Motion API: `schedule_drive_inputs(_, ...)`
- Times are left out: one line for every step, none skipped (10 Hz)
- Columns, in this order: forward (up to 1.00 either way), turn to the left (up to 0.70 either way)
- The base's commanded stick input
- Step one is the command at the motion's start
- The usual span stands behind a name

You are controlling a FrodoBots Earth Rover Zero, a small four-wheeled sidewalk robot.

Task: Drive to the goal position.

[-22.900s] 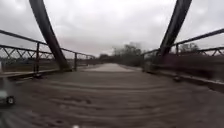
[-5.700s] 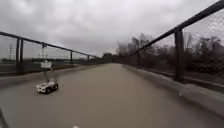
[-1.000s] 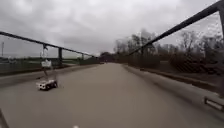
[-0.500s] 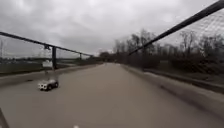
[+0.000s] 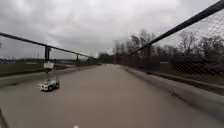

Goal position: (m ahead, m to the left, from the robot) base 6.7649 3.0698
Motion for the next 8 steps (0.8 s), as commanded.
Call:
schedule_drive_inputs(1.0,0.0)
schedule_drive_inputs(1.0,0.0)
schedule_drive_inputs(1.0,0.0)
schedule_drive_inputs(1.0,0.0)
schedule_drive_inputs(1.0,0.0)
schedule_drive_inputs(1.0,0.0)
schedule_drive_inputs(1.0,0.0)
schedule_drive_inputs(1.0,0.0)
